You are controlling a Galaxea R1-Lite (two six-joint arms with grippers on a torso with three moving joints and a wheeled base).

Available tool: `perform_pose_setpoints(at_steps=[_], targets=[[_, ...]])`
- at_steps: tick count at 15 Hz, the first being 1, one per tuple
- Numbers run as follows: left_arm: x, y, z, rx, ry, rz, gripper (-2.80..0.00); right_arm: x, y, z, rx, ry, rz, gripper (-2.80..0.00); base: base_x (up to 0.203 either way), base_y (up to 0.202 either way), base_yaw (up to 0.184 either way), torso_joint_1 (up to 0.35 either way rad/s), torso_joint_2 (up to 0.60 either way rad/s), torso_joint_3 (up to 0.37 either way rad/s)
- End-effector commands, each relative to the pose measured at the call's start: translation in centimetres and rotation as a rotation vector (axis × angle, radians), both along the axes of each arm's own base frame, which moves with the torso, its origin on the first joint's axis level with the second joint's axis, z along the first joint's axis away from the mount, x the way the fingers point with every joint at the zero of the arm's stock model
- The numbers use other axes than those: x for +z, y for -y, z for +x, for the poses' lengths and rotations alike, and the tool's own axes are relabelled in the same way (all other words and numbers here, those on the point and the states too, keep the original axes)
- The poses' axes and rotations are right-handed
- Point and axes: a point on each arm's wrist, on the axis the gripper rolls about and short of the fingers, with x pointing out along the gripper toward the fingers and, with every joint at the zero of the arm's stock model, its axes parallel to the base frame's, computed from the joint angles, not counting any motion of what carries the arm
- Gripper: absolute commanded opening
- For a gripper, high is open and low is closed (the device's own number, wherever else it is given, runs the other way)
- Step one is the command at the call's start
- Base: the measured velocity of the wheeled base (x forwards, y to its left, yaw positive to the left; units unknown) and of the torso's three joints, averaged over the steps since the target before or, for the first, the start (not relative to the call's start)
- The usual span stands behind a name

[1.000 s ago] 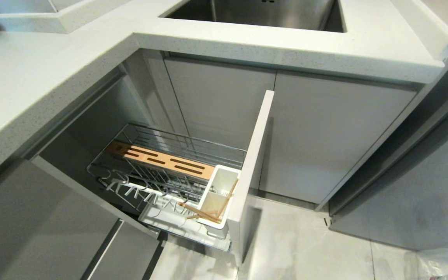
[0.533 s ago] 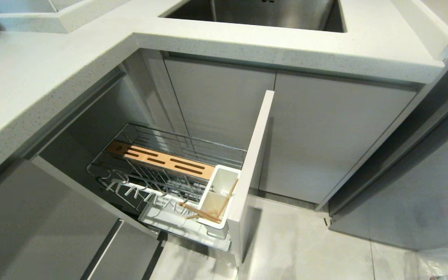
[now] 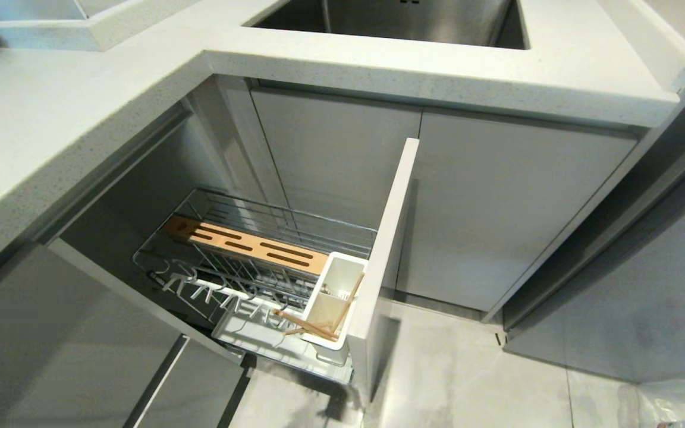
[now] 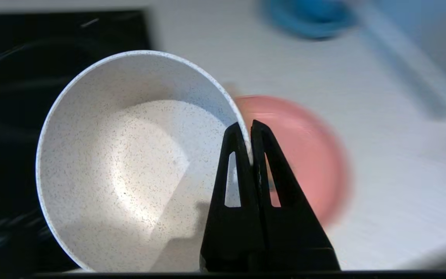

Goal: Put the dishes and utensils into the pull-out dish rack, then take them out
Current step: Pick up the bowl and place it in the cupboard

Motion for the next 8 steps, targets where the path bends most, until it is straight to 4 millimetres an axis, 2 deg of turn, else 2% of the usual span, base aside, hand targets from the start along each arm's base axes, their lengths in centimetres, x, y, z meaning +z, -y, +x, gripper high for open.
perform_pose_setpoints(at_steps=[1,4,8], targets=[[0.6,3.6,-2.0,-0.169,0.076,0.118,-2.8,0.0,0.0,0.0,0.0,-0.001,0.0,-2.8,0.0,0.0,0.0,0.0,0.0,0.0],[1.3,5.0,-2.9,-0.505,0.115,0.228,-2.8,0.0,0.0,0.0,0.0,-0.001,0.0,-2.8,0.0,0.0,0.0,0.0,0.0,0.0],[1.7,4.6,-2.4,-0.885,0.103,0.32,-2.8,0.0,0.0,0.0,0.0,-0.001,0.0,-2.8,0.0,0.0,0.0,0.0,0.0,0.0]])
